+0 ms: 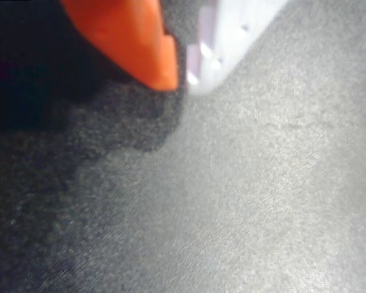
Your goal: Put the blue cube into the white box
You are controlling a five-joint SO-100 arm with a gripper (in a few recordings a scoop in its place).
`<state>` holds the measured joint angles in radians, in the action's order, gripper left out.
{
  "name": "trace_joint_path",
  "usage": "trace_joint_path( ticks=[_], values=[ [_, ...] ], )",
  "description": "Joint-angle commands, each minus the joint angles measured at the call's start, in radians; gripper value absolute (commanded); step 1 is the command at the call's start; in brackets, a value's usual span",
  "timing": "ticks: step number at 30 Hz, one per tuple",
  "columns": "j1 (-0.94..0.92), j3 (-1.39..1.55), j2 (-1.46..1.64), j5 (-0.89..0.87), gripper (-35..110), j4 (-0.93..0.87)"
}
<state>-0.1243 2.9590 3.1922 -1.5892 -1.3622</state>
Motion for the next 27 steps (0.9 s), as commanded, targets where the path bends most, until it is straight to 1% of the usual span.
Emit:
trace_joint_path(
  ticks=[1,15,23,25,27],
  values=[
    [0.003,-0.005,0.003,0.009,0,0.014],
    [-0.006,-0.005,0.003,0.028,0,0.017],
    [0.003,-0.057,0.003,0.041,0,0.060],
    [0.005,-0.101,-0.046,0.044,0,0.086],
    [0.015,-0.181,-0.198,0.060,0,0.152]
  ],
)
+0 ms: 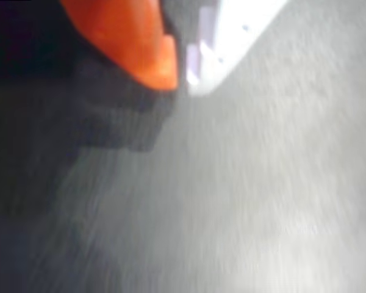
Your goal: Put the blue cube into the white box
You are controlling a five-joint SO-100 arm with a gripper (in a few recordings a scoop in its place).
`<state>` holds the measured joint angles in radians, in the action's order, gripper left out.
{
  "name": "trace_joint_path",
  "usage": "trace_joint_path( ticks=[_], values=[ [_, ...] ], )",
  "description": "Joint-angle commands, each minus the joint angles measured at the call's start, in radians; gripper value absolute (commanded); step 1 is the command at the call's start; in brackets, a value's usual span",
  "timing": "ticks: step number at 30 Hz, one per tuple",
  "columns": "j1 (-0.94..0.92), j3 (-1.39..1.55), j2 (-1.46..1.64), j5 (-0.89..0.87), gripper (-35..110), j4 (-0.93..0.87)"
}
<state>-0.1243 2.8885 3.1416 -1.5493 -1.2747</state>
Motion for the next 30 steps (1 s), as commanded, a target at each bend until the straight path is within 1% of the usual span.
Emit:
trace_joint_path(
  ticks=[1,3,6,16,20,24,30],
  values=[
    [0.023,-0.170,-0.258,0.023,0,0.095],
    [0.037,-0.325,-0.474,0.040,0,0.117],
    [0.078,-0.517,-0.669,0.025,0,0.120],
    [0.295,-1.094,-1.296,-0.202,1,0.153],
    [0.328,-1.281,-1.489,-0.250,1,0.158],
    [0.337,-1.442,-1.652,-0.261,1,0.158],
    [0.365,-1.623,-1.832,-0.307,2,0.169]
  ],
)
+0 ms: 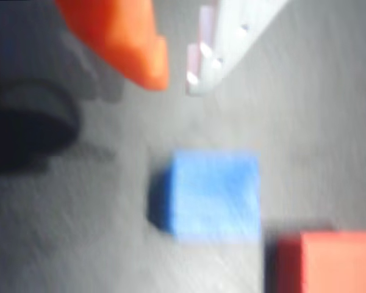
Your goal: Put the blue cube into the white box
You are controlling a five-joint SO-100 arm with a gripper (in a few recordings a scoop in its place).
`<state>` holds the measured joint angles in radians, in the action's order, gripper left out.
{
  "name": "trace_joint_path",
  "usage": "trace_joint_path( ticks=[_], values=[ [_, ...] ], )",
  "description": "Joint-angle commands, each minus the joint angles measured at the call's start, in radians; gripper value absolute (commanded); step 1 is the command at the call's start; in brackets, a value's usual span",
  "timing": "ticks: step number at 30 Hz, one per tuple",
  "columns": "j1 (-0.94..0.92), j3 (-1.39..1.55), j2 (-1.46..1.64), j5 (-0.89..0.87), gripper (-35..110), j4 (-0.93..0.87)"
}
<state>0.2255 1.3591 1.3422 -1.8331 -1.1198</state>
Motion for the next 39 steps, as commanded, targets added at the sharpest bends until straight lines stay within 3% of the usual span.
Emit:
trace_joint_path(
  ticks=[1,17,39],
  values=[
    [0.020,-0.103,-0.046,-0.034,2,0.026],
    [0.066,-0.230,-0.212,-0.069,20,0.114],
    [0.114,-0.308,-0.354,-0.094,24,0.138]
  ],
)
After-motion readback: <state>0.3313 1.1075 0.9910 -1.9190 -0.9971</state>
